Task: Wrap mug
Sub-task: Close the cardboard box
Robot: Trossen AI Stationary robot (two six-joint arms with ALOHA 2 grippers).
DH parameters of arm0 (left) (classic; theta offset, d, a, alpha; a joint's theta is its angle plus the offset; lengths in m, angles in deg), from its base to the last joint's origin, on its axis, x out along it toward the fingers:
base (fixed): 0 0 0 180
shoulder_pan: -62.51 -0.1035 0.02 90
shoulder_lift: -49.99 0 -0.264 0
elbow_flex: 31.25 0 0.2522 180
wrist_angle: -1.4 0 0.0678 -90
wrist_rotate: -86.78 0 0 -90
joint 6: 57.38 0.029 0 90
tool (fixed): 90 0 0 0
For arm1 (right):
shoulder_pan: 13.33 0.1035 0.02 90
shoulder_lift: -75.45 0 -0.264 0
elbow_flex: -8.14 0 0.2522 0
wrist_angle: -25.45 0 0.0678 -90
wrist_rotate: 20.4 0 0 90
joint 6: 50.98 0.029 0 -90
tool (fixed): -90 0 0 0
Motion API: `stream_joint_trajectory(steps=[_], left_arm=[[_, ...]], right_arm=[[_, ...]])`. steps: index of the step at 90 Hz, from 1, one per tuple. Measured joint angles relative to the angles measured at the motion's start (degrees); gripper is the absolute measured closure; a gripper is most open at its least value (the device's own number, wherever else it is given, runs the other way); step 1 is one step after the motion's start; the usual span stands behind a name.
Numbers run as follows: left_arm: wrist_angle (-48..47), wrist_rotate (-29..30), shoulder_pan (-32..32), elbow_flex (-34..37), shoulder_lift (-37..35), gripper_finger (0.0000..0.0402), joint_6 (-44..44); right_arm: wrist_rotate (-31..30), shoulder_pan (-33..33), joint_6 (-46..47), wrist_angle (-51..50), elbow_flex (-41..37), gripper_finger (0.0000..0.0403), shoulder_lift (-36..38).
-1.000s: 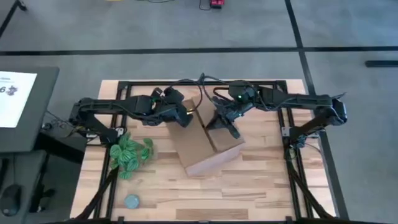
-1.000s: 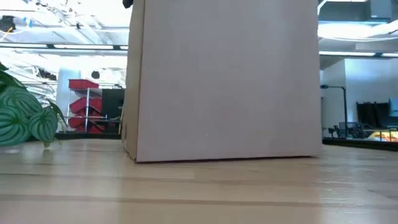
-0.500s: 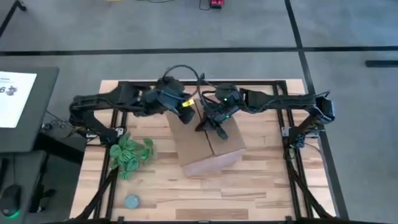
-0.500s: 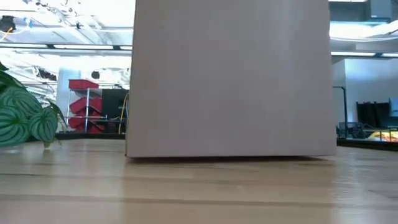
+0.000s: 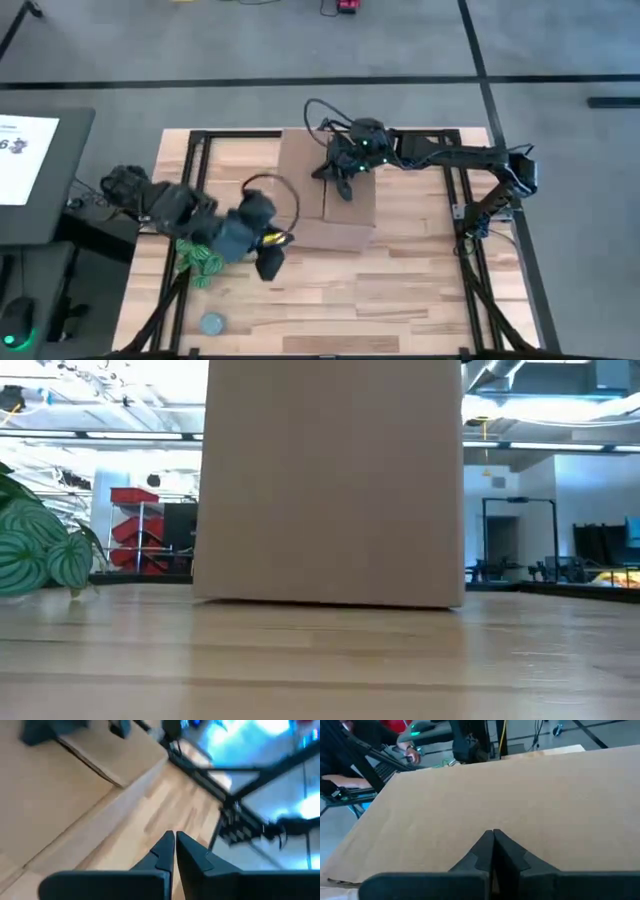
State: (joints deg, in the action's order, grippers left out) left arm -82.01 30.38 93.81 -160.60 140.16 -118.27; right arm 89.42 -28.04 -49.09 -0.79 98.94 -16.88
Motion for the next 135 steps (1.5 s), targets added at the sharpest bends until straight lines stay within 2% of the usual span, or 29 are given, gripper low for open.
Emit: stream_joint_trajectory(steps=[12,32,43,56,65,82,88,99,120,128,135], left_arm=[[-0.37,12.34,6.29,-0.07,0.48,0.0402,-6.05],[0.55,24.16,10.83,-0.07,2.07,0.0402,-10.41],[3.29,28.62,11.84,0.02,2.9,0.0402,-6.97],[9.29,29.34,10.81,0.02,2.71,0.0402,1.23],[17.11,25.62,8.56,0.02,2.71,0.0402,10.78],[35.12,7.92,1.79,0.67,2.71,0.0402,30.74],[37.37,4.67,0.14,0.74,2.75,0.0402,35.6],[38.05,1.85,-2.35,0.74,1.82,0.0402,41.45],[34.83,-8.12,-7.93,0.79,-1.27,0.0402,44.74],[30.53,-8.76,-8.8,0.79,-3.84,0.0402,43.08],[28.82,-6.48,-7.92,0.78,-6.24,0.0402,42.57]], right_arm=[[-0.05,0.9,0.26,0.01,-0.02,0.0403,0.0],[0.87,1.47,0.58,-0.39,-0.11,0.0403,-0.02],[1.62,1.37,0.77,-0.38,-0.11,0.0403,-0.04],[3.79,0.56,1.06,-0.32,-0.15,0.0403,-0.07],[6.02,-0.45,1.11,-0.36,-0.17,0.0403,-0.04],[8.84,-1.26,1.2,-0.46,-0.17,0.0403,-0.07],[8.91,-1.24,1.18,-0.51,-0.17,0.0403,-0.07],[10.0,-1.24,1.16,-0.55,-0.17,0.0403,-0.07],[12.84,-2.46,1.11,-0.58,-0.17,0.0403,-0.07],[14.63,-3.19,1.15,-0.58,-0.18,0.0403,-0.07],[15.71,-3.83,0.92,-0.52,-0.39,0.0403,-0.07]])
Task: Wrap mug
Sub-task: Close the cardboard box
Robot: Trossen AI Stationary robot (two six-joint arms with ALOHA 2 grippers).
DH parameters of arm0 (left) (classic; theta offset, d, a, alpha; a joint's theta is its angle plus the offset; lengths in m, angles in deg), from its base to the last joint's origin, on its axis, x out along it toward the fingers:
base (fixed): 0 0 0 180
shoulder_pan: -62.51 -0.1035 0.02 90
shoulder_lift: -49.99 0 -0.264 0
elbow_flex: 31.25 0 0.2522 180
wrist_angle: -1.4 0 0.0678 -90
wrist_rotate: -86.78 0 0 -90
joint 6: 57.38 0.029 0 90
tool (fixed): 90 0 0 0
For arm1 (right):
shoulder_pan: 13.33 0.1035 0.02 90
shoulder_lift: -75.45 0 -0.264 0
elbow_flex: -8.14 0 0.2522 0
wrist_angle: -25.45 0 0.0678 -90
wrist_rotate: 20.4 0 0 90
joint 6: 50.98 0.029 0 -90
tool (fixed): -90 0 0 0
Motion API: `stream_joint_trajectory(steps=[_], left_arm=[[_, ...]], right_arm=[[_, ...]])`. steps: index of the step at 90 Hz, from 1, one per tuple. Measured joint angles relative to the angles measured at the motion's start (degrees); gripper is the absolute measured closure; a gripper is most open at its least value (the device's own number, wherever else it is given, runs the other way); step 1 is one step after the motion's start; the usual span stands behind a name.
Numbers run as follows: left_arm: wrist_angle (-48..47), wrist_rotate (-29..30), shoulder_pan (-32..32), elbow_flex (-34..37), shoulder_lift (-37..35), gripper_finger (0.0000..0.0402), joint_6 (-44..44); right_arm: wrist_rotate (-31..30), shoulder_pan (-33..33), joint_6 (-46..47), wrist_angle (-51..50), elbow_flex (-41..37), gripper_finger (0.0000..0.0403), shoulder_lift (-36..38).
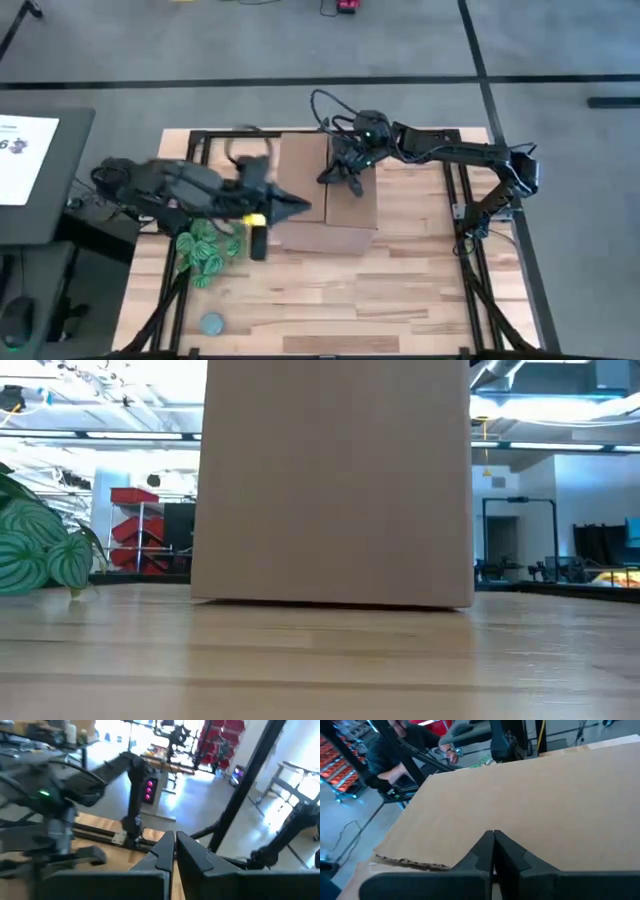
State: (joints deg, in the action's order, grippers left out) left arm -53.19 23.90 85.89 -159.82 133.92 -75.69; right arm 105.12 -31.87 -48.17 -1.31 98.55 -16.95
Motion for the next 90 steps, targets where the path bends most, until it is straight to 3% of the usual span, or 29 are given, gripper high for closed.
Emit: stream_joint_trajectory(steps=[23,45,61,77,90], left_arm=[[-3.75,8.97,2.69,-0.05,-5.93,0.0402,3.73],[-15.62,14.9,2.68,-0.03,-7.47,0.0402,-5.17],[-15.53,15.82,2.68,1.06,-7.64,0.0402,-6.51],[-6.86,15.24,2.68,13.63,-11.28,0.0402,-9.87],[9.81,15.14,3.18,29.65,-16.69,0.0402,-12.08]], right_arm=[[-0.21,0.16,-4.12,1.28,-2.79,0.0403,0.13],[-0.45,-0.32,-4.39,1.72,-2.96,0.0403,0.42],[-0.04,-0.32,-5.55,1.7,-2.99,0.0403,0.44],[1.45,-0.23,-6.08,1.59,-3.0,0.0403,0.44],[1.76,-0.21,-6.36,1.51,-3.0,0.0403,0.44]])
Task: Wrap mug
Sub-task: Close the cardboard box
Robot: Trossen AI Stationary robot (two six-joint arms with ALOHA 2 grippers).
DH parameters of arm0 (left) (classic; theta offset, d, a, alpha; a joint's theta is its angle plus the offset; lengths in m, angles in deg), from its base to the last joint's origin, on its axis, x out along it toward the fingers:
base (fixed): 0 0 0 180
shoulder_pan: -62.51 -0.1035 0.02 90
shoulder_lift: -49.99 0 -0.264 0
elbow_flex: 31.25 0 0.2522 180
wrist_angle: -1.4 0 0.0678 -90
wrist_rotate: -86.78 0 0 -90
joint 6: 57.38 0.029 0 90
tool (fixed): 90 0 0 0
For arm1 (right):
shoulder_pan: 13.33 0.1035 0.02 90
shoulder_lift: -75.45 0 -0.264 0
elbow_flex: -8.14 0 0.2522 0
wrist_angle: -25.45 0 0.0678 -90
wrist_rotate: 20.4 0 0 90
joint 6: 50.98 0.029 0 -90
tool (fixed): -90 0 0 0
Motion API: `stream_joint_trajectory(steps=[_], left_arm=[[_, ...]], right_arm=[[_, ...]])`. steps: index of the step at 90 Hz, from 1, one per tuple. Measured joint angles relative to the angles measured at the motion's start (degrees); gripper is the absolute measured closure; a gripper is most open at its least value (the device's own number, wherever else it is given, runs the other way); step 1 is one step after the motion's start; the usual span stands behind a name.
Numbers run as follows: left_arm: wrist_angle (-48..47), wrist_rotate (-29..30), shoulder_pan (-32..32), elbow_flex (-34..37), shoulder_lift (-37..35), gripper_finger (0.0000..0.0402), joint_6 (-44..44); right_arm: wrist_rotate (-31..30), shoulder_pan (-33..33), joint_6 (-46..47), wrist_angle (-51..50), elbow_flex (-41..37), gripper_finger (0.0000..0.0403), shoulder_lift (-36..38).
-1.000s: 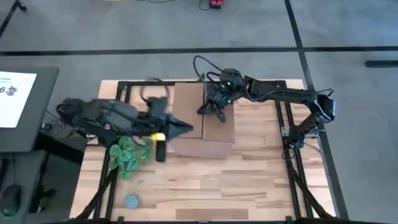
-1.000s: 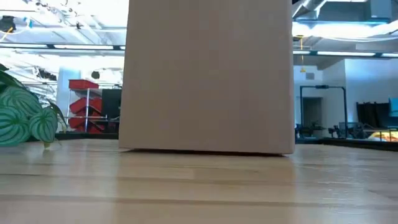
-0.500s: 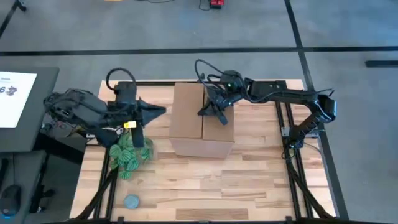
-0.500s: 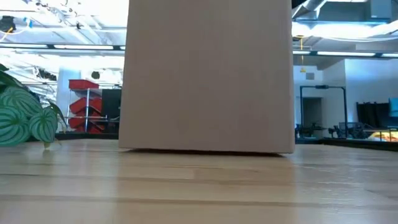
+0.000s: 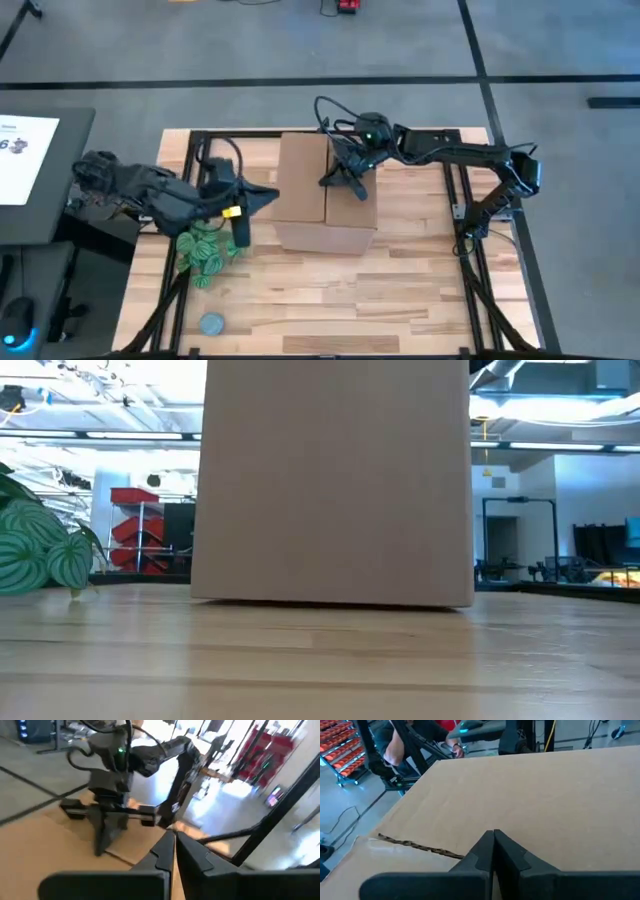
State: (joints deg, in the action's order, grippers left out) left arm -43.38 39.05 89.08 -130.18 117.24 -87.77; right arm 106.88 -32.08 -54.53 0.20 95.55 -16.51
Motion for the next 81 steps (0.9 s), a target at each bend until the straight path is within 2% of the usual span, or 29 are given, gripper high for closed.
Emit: stream_joint_trajectory(steps=[16,26,33,45,65,81], left_arm=[[25.38,0.11,0.0,18.09,-7.2,0.0402,2.33],[39.15,0.11,0.0,26.03,-9.94,0.0402,7.83],[45.5,0.1,0.0,29.76,-11.38,0.0402,11.33],[47.53,0.11,0.0,32.37,-12.55,0.0402,11.61],[47.59,0.13,0.0,32.68,-12.55,0.0402,9.71],[47.54,0.92,0.0,32.68,-12.54,0.0402,9.57]], right_arm=[[0.17,0.54,-3.1,-0.71,-0.02,0.0403,-0.02],[0.14,1.22,-5.26,-1.36,0.0,0.0403,-0.06],[0.13,1.78,-5.98,-1.39,0.03,0.0403,-0.36],[1.68,2.69,-6.41,-0.98,0.11,0.0403,-0.98],[3.47,5.06,-7.31,-0.06,0.15,0.0403,-1.9],[-1.92,7.83,-6.79,-0.07,0.15,0.0403,-1.86]])
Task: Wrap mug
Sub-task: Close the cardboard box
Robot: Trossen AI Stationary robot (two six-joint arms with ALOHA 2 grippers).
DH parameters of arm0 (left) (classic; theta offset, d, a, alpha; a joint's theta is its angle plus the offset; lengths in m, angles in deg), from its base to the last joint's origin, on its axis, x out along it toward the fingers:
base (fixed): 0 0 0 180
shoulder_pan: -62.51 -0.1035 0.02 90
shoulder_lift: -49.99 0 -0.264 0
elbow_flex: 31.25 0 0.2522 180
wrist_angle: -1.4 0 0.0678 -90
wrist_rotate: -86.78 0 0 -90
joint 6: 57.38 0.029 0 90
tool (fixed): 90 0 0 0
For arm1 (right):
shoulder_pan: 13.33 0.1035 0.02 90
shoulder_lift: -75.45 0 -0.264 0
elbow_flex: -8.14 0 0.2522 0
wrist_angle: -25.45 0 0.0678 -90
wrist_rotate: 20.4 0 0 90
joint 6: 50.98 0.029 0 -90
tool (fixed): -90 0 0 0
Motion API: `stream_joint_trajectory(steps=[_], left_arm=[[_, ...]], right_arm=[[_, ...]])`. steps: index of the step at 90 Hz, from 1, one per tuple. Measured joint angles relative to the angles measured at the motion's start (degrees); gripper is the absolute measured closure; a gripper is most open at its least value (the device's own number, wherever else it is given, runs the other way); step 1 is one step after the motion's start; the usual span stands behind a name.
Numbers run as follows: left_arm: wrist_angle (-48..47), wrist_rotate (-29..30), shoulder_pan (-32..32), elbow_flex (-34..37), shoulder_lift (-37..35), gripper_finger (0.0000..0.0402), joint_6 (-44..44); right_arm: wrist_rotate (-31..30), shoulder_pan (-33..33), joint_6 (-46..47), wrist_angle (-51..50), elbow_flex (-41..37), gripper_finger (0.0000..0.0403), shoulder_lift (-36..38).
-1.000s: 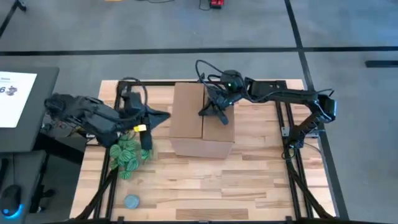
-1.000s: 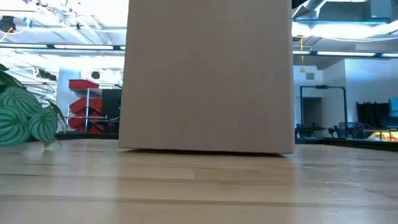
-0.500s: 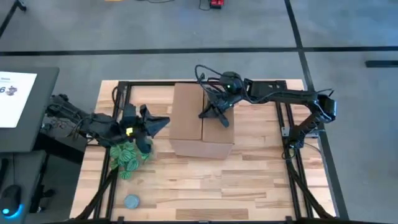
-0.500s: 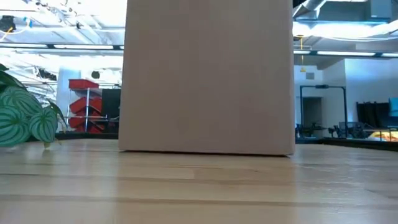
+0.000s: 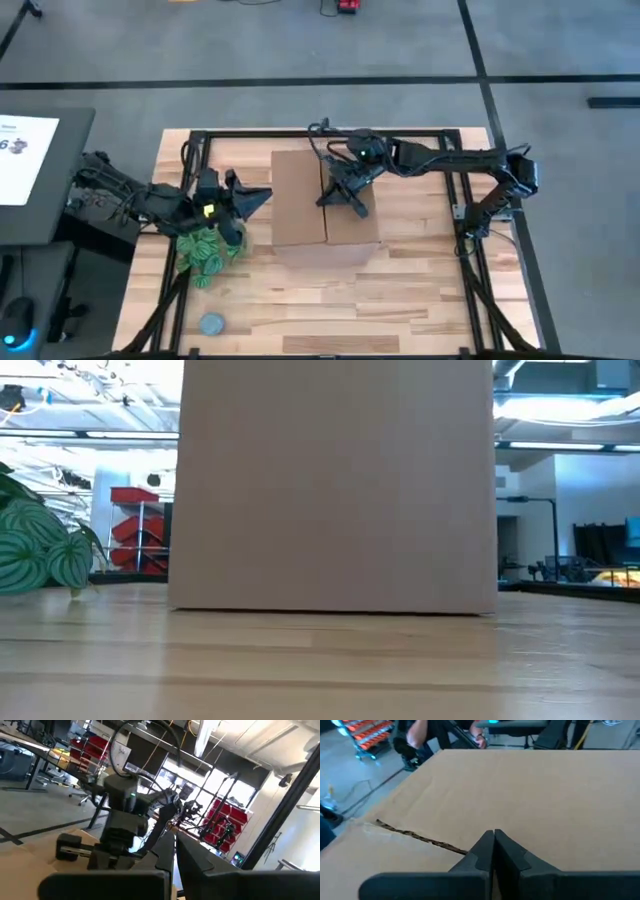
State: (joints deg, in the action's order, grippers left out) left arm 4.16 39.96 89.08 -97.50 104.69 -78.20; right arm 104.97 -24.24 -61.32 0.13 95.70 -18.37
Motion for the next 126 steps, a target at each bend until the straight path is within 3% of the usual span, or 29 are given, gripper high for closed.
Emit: stream_joint_trajectory(steps=[31,95,126], left_arm=[[-2.06,1.53,0.0,0.0,0.01,0.0402,0.02],[-4.69,1.42,0.0,0.0,0.04,0.0402,0.02],[-4.69,1.4,-0.02,0.0,0.04,0.0402,0.02]], right_arm=[[-0.61,-0.57,5.63,4.74,-0.02,0.0403,-0.15],[-1.06,-0.55,5.02,1.58,3.19,0.0403,-0.28],[-0.84,-1.1,10.3,4.04,4.3,0.0403,0.35]])
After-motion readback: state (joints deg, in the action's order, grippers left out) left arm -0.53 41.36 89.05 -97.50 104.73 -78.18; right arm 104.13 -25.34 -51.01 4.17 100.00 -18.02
